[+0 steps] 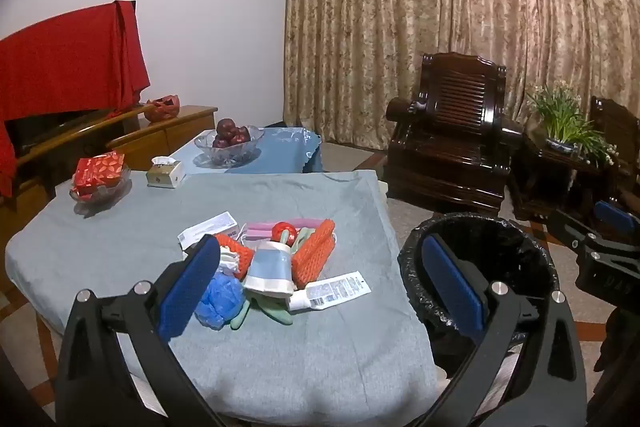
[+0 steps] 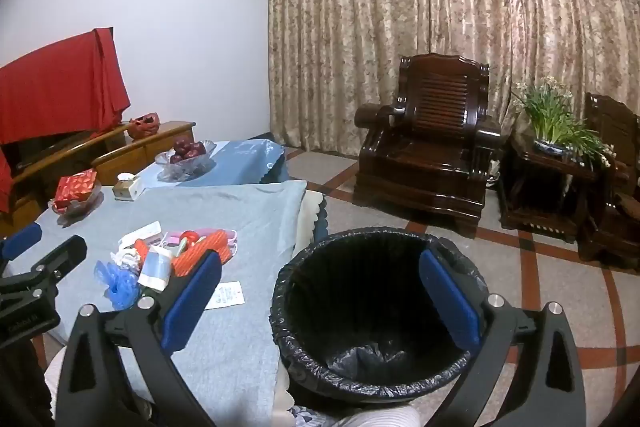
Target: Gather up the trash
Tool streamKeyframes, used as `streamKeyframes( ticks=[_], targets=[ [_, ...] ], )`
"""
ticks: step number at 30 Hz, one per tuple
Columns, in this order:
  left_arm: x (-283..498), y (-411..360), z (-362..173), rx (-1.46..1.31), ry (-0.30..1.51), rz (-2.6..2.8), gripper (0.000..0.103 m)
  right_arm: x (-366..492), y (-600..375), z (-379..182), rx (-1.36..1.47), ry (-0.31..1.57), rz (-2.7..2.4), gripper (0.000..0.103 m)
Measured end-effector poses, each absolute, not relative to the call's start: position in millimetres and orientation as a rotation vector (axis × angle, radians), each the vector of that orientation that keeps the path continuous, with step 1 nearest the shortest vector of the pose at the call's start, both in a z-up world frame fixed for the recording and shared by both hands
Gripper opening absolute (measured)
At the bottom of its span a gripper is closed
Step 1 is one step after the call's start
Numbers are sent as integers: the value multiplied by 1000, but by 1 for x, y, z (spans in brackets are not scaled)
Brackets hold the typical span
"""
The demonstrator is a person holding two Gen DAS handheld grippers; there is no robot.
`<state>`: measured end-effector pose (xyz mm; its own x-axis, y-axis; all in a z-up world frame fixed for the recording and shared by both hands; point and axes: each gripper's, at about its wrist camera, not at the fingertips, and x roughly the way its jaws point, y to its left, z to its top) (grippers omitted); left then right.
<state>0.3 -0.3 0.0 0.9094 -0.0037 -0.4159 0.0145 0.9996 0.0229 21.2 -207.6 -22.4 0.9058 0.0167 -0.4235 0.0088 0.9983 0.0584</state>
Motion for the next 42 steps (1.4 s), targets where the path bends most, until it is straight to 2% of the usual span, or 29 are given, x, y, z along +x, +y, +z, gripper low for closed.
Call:
streamKeyframes(
  ticks=[42],
  targets=[
    [4,4,-4,21,432,-9,98,25,-206,-29,62,445,8,97]
  ],
)
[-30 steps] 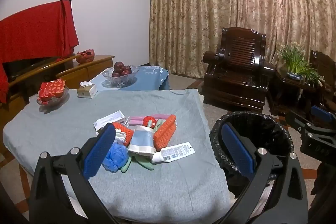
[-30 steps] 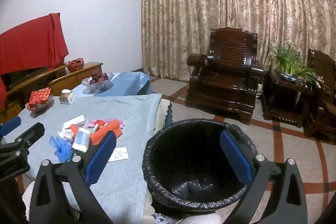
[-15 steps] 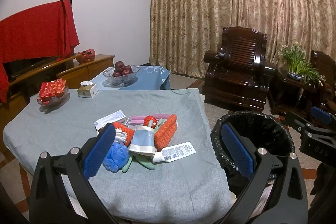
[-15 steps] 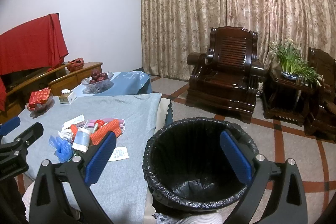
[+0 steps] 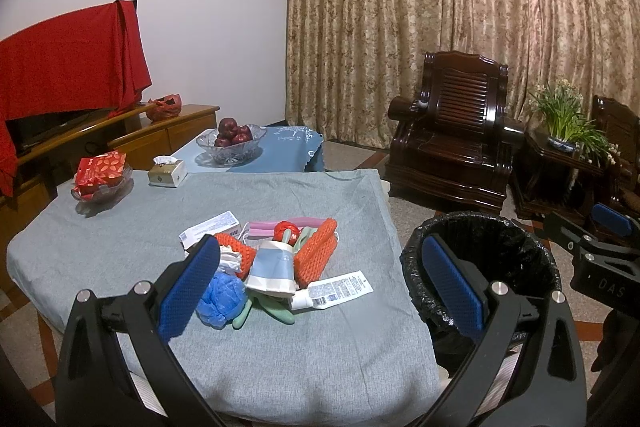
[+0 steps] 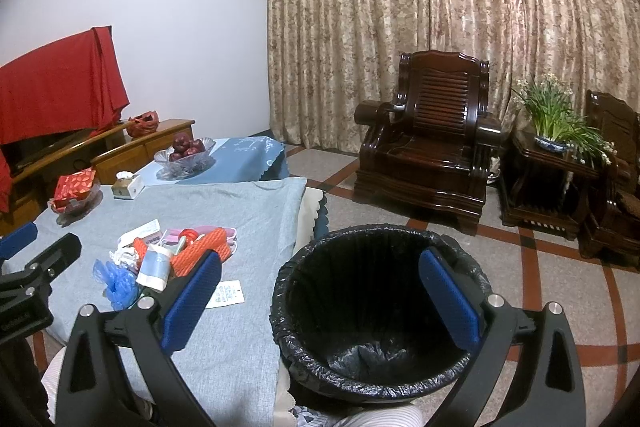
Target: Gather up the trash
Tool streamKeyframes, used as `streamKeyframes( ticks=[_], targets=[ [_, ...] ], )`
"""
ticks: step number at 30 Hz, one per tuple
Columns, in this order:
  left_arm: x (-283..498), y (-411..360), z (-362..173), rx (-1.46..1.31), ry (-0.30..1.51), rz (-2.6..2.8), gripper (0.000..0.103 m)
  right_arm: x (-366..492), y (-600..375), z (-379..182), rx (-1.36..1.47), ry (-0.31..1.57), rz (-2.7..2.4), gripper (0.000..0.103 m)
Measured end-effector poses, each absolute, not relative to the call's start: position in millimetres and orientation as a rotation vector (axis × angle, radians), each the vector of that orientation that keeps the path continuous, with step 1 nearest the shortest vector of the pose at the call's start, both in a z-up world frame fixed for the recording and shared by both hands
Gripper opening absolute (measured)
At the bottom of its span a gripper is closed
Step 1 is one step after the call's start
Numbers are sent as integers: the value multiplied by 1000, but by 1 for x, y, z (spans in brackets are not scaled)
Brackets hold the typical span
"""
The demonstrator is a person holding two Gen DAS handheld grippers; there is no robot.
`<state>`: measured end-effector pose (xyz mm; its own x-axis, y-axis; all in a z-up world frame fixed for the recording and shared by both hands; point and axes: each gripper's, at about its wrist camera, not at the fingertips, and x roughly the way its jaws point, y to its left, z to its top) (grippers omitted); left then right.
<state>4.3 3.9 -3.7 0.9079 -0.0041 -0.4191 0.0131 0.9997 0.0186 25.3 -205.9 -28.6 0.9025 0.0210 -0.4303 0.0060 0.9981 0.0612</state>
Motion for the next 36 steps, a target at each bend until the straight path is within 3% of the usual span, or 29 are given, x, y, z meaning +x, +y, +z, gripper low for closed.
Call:
streamKeyframes(
  ticks=[36],
  targets=[
    [7,10,-9,22,433,-8,98,25,-207,-28,65,447,9,97]
  ],
)
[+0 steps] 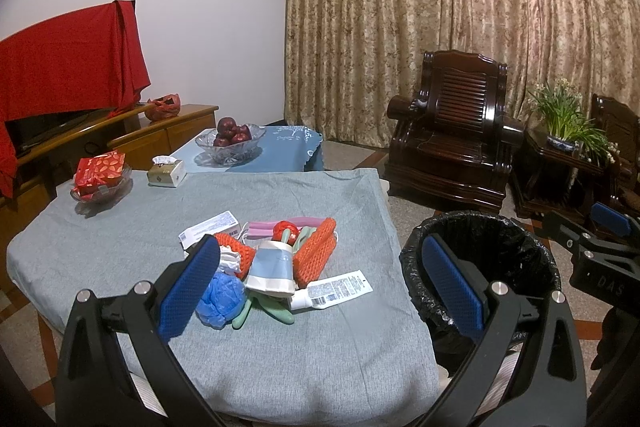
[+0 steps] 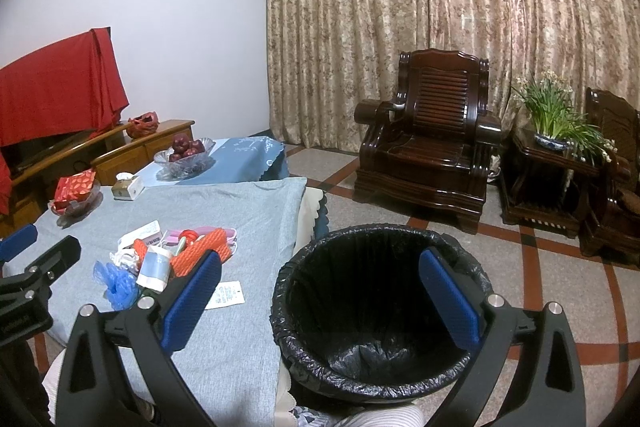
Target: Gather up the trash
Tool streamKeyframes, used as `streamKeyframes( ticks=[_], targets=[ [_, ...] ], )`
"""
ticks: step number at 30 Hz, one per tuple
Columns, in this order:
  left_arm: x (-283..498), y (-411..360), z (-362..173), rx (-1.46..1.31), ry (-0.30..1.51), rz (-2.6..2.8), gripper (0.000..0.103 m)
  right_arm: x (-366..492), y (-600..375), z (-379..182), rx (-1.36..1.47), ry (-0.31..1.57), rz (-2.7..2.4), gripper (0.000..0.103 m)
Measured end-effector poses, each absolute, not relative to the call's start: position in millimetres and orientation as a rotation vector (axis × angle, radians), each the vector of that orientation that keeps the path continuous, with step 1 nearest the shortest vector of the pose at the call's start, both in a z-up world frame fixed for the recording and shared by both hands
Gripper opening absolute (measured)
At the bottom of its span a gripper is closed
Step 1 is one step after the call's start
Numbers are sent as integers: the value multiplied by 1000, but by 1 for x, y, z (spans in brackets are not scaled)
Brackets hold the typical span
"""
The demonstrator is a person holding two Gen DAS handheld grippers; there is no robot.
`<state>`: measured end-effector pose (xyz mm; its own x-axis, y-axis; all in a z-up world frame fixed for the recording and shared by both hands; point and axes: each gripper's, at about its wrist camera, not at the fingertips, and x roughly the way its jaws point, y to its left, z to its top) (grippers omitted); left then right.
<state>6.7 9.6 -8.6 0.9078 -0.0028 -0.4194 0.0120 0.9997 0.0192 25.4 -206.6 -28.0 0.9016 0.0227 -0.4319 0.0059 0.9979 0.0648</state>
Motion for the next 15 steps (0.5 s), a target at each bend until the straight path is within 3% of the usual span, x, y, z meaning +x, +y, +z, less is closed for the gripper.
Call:
streamKeyframes(
  ticks=[15],
  targets=[
    [7,13,-10,20,434,-7,98,26,-206,-28,64,449,10,97]
  ],
)
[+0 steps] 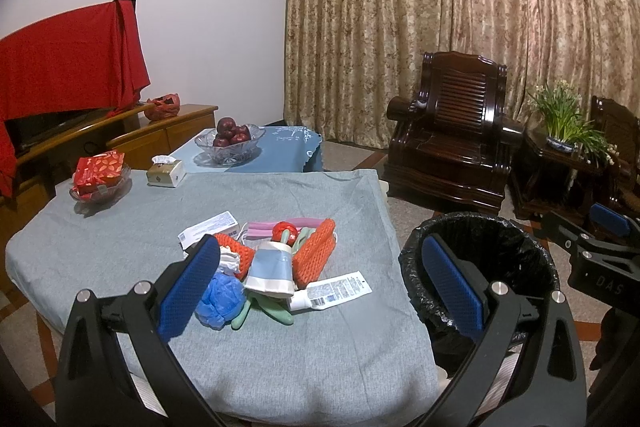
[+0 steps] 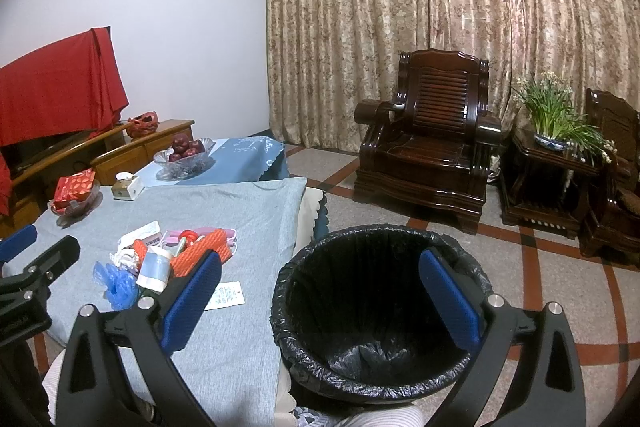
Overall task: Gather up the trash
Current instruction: 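Grasp the white paper cup with the right gripper while the left gripper grasps the blue bag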
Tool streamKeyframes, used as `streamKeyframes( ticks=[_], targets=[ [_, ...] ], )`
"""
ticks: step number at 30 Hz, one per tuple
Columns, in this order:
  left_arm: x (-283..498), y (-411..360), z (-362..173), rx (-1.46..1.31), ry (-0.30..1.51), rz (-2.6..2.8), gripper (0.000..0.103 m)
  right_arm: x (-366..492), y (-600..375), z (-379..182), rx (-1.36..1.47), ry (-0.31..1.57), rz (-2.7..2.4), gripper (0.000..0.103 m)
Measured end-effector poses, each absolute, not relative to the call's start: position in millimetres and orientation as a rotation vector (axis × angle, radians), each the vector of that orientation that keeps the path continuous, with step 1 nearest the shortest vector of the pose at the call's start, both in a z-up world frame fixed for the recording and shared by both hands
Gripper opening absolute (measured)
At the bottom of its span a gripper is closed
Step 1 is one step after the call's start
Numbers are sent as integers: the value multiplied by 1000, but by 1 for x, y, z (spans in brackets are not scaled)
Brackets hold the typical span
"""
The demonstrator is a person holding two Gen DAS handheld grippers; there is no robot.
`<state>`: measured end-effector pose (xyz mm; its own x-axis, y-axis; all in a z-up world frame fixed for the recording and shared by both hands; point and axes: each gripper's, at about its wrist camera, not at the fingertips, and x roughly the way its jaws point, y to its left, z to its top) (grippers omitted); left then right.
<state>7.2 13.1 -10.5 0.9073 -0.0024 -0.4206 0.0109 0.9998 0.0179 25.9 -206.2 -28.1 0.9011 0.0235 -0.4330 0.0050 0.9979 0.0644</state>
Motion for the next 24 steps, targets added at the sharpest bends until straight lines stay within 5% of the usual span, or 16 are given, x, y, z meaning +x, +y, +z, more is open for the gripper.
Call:
streamKeyframes(
  ticks=[24],
  targets=[
    [44,150,-67,-1,530,301,98,108,-81,-97,54,577,282,91]
  ],
)
